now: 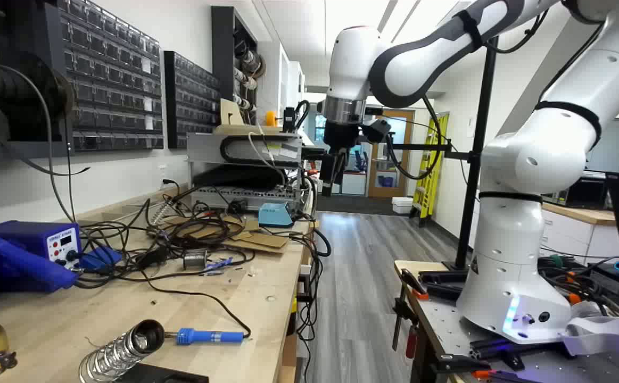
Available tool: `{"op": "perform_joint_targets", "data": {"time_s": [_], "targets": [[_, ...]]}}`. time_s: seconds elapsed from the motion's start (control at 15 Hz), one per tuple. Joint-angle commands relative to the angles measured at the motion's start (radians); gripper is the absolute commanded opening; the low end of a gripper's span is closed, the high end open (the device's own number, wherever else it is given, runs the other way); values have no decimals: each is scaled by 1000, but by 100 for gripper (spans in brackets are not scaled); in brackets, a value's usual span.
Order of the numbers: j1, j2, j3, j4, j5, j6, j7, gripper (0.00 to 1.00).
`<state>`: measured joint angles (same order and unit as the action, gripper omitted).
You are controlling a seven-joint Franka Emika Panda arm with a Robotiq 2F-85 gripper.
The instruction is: Pick up the spot welding pen and put it on the welding pen holder
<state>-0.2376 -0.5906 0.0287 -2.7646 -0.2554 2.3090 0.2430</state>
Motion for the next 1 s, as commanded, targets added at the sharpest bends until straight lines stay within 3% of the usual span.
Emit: {"op": "perform_joint_targets", "data": {"time_s": [0.0,0.53,0.93], "targets": [[5,-1,-5,2,-3,-4,2,100],[8,5,-5,5,2,-3,5,100],[63,63,18,25,77,15,38,100]]}}
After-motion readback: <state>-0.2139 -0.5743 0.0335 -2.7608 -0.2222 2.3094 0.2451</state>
